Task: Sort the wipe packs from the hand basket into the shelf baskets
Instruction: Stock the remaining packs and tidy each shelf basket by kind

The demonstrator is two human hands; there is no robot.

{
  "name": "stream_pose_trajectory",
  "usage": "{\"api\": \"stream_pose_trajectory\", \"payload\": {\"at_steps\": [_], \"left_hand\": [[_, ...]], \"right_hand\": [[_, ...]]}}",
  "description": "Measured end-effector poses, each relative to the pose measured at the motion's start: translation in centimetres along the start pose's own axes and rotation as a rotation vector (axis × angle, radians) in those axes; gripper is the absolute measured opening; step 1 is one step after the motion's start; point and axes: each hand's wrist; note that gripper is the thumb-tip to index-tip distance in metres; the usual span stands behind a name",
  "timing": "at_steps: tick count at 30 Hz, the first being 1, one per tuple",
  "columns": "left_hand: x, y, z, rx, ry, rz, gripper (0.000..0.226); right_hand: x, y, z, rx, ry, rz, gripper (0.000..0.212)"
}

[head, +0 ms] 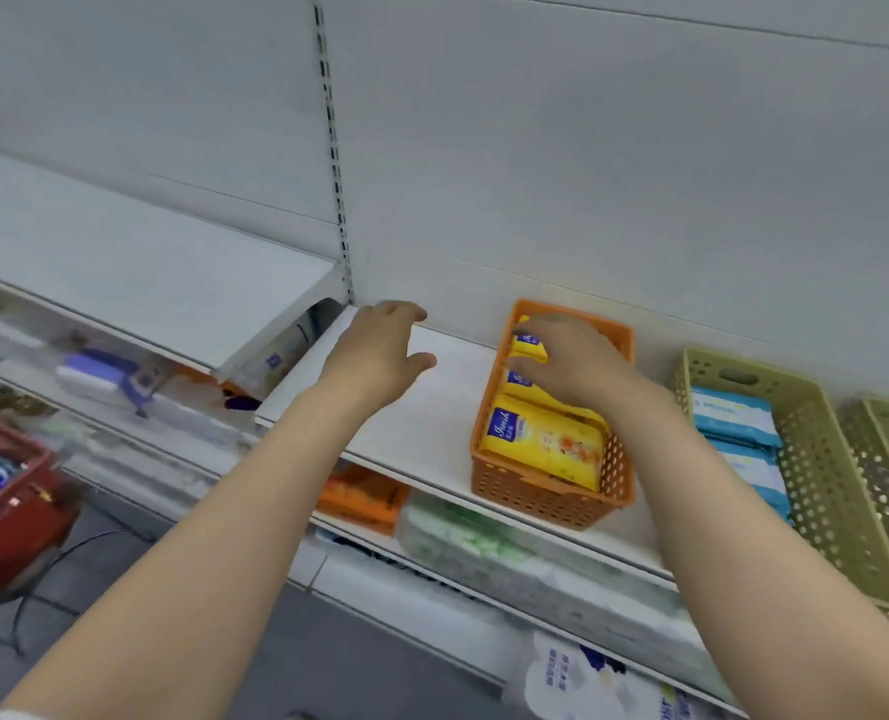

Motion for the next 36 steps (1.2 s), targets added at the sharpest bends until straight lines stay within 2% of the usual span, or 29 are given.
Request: {"api": "stream_pose_trajectory", "payload": {"at_steps": [4, 8, 13, 19, 25, 32, 36], "left_hand": [[3.7, 6.2, -4.3, -0.206, 0.069, 0.090, 0.064], [9.5, 10.8, -10.2, -0.349, 0.118, 0.142, 0.061], [19.4, 14.3, -18.4, -0.426, 0.184, 0.121, 0.055], [32.1, 16.4, -27.9, -0.341, 0.343, 0.095, 0.052], [43.7, 17.6, -32.1, -0.288, 0.498, 0.081, 0.045], [60.0, 16.0, -33.1, -0.134, 0.720, 0.042, 0.050], [70.1, 15.0, -33.2, -0.022, 0.846, -0.034, 0.049]], "right_hand": [[7.4, 1.8, 0.4, -0.125, 0.133, 0.069, 0.046], [16.6, 1.3, 0.0, -0.246, 0.285, 0.125, 0.043], [29.1, -4.0, -1.0, -0.215, 0.396, 0.161, 0.045], [44.0, -13.5, -1.7, -0.016, 0.480, 0.150, 0.051], [55.0, -21.1, 0.1, 0.141, 0.509, 0.157, 0.050], [65.5, -31.3, 9.2, 0.334, 0.489, 0.170, 0.048], [71.7, -39.8, 14.9, 0.590, 0.408, 0.136, 0.045]]}}
Point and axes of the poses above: each hand's wrist, its own z-axis towards the middle knuckle, its own y-axis out of the back of the hand, x = y × z, and after that the axes turned 8 degrees about -y, right-handed
